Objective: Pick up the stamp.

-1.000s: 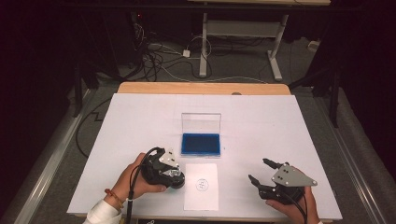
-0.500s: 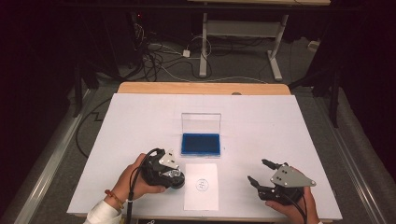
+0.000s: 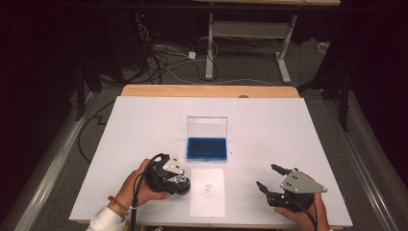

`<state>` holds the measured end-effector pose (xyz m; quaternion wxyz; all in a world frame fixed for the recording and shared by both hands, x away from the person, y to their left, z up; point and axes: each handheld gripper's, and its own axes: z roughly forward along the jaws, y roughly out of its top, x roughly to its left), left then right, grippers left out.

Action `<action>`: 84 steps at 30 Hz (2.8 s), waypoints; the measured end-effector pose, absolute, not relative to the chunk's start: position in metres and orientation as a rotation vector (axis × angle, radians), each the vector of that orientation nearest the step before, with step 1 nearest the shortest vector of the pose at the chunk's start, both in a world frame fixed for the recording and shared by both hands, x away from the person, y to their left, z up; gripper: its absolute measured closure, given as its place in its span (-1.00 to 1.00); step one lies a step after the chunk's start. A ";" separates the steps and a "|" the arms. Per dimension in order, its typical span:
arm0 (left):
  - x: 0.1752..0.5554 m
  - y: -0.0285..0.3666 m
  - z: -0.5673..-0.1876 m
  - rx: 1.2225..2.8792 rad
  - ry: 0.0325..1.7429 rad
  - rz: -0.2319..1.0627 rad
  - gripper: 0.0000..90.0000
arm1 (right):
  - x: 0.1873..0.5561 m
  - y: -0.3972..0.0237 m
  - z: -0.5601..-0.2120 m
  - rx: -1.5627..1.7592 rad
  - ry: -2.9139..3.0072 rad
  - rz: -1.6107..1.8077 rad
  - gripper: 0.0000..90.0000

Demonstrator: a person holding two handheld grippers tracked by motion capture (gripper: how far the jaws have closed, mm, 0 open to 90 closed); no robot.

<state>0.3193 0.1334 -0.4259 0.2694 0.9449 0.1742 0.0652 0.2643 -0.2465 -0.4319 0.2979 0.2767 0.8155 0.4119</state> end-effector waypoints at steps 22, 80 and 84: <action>0.315 0.135 -0.420 2.514 0.463 0.224 0.21 | 0.266 -0.249 -0.433 0.729 2.169 1.092 -0.35; 0.313 0.176 -0.403 2.365 0.589 0.309 0.21 | 0.271 -0.244 -0.434 0.730 2.177 1.086 -0.43; 0.314 0.178 -0.401 2.346 0.606 0.321 0.21 | 0.270 -0.245 -0.434 0.734 2.170 1.097 -0.48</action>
